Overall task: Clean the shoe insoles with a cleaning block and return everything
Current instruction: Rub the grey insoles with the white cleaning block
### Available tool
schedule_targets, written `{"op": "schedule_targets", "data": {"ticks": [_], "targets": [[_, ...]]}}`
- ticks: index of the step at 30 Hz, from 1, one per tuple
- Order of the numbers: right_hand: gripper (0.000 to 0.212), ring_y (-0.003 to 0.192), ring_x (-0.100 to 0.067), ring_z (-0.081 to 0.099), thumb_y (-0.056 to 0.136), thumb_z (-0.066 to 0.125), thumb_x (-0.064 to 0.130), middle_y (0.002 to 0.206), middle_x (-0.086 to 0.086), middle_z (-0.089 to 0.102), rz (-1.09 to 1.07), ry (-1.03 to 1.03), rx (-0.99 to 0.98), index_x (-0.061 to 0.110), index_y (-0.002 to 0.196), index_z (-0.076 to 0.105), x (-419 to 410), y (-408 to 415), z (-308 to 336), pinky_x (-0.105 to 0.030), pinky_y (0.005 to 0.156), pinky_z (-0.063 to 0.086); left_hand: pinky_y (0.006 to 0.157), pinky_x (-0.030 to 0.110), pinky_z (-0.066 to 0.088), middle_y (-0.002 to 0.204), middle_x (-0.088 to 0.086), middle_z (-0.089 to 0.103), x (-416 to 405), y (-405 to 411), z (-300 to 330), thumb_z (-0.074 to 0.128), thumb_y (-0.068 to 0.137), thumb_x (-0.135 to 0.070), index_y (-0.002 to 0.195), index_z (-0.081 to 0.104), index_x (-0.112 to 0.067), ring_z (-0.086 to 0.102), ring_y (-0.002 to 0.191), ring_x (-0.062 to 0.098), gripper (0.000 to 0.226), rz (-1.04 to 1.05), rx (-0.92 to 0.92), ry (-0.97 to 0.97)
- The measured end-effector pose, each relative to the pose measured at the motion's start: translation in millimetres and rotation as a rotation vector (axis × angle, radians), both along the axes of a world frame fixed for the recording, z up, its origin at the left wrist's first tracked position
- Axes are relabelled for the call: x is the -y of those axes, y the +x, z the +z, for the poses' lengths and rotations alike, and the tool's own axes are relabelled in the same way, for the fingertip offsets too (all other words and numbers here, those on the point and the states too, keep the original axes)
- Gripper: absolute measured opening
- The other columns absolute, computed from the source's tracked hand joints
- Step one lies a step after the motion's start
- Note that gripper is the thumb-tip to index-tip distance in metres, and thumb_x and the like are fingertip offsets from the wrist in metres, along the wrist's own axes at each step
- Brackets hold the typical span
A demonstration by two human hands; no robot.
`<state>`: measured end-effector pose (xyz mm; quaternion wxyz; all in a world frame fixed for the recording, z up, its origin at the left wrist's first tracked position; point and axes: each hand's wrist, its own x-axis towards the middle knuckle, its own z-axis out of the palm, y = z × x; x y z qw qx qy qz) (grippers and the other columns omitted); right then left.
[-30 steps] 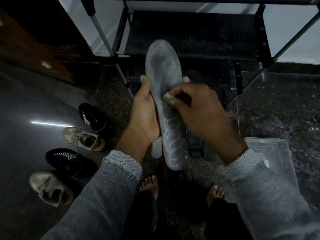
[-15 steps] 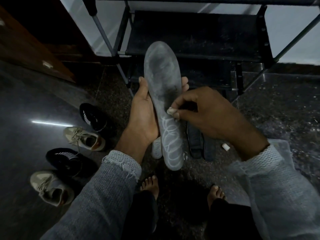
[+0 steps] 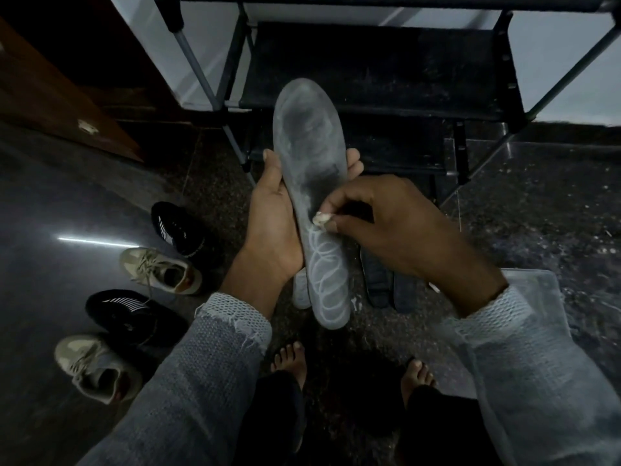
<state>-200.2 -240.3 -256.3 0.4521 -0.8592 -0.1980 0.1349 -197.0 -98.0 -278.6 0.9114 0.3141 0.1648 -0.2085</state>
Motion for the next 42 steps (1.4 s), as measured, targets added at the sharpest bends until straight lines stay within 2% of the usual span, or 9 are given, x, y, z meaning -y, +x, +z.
{"op": "schedule_targets", "data": {"ticks": [4,10,15,18,26,32,35,38,42], "targets": [[0.005,0.087,0.002,0.061,0.087,0.069,0.012,0.085,0.017,0.061,-0.194,0.091,0.164,0.013,0.091,0.072,-14,-3,-9,-0.002,0.095,0.035,0.105,0.042,0.043,0.137,0.019,0.053,2,-2,0,0.025,0.097,-0.064,0.133,0.051,-0.003,0.058,0.121,0.027,0.076,-0.014,-0.025,-0.046],[0.013,0.09,0.006,0.064,0.086,0.07,0.011,0.089,0.019,0.068,0.117,0.102,-0.066,0.023,0.091,0.071,-5,-1,1,-0.012,0.083,0.049,0.102,0.038,0.047,0.135,0.018,0.057,0,-1,-1,0.019,0.096,-0.066,0.128,0.054,-0.003,0.05,0.131,0.027,0.078,-0.02,-0.009,0.027],[0.009,0.089,-0.006,0.062,0.087,0.067,0.007,0.092,0.002,0.067,-0.112,0.144,0.183,0.012,0.094,0.071,-24,-7,-9,-0.024,0.084,0.051,0.109,0.039,0.041,0.138,0.019,0.054,-1,0,-1,0.023,0.096,-0.066,0.138,0.047,-0.003,0.051,0.13,0.028,0.079,0.007,-0.013,0.022],[0.012,0.091,-0.009,0.06,0.088,0.064,0.005,0.096,0.001,0.064,-0.122,0.114,0.264,0.013,0.096,0.069,-25,-6,-12,-0.028,0.084,0.051,0.112,0.04,0.037,0.139,0.019,0.053,-2,-1,-1,0.026,0.096,-0.065,0.141,0.043,-0.003,0.051,0.13,0.028,0.079,0.01,-0.023,0.019],[0.016,0.089,-0.004,0.063,0.083,0.067,0.002,0.092,0.005,0.067,0.152,0.058,0.123,0.014,0.091,0.074,-10,-2,1,-0.025,0.084,0.051,0.106,0.038,0.043,0.135,0.017,0.057,-1,1,0,0.021,0.097,-0.064,0.129,0.054,-0.005,0.051,0.13,0.027,0.075,0.041,-0.009,0.091],[0.017,0.09,-0.01,0.061,0.087,0.062,0.0,0.095,0.0,0.064,-0.133,0.05,0.255,0.012,0.093,0.072,-21,-6,-7,-0.03,0.084,0.052,0.113,0.042,0.035,0.134,0.017,0.058,4,-2,-2,0.027,0.096,-0.066,0.132,0.055,-0.003,0.054,0.127,0.029,0.077,0.012,-0.042,0.059],[0.018,0.089,-0.004,0.061,0.085,0.065,0.0,0.092,0.005,0.066,-0.037,0.048,0.17,0.015,0.089,0.073,-12,-3,-3,-0.025,0.086,0.051,0.109,0.041,0.039,0.132,0.018,0.06,4,-2,-3,0.028,0.096,-0.065,0.125,0.061,-0.005,0.055,0.125,0.028,0.075,0.025,-0.053,0.053],[0.019,0.089,-0.001,0.063,0.084,0.068,0.001,0.092,0.009,0.067,0.132,0.041,0.054,0.018,0.089,0.074,-3,-1,4,-0.018,0.084,0.051,0.103,0.037,0.046,0.13,0.018,0.06,5,0,1,0.026,0.096,-0.064,0.134,0.051,-0.004,0.057,0.124,0.027,0.076,0.043,-0.045,0.086],[0.016,0.089,-0.006,0.063,0.085,0.066,0.002,0.094,0.003,0.067,-0.04,0.074,0.146,0.014,0.093,0.074,-14,-5,-2,-0.027,0.085,0.052,0.107,0.039,0.043,0.133,0.019,0.059,6,-1,2,0.028,0.096,-0.065,0.138,0.047,-0.004,0.056,0.125,0.028,0.077,0.036,-0.051,0.073]]}}
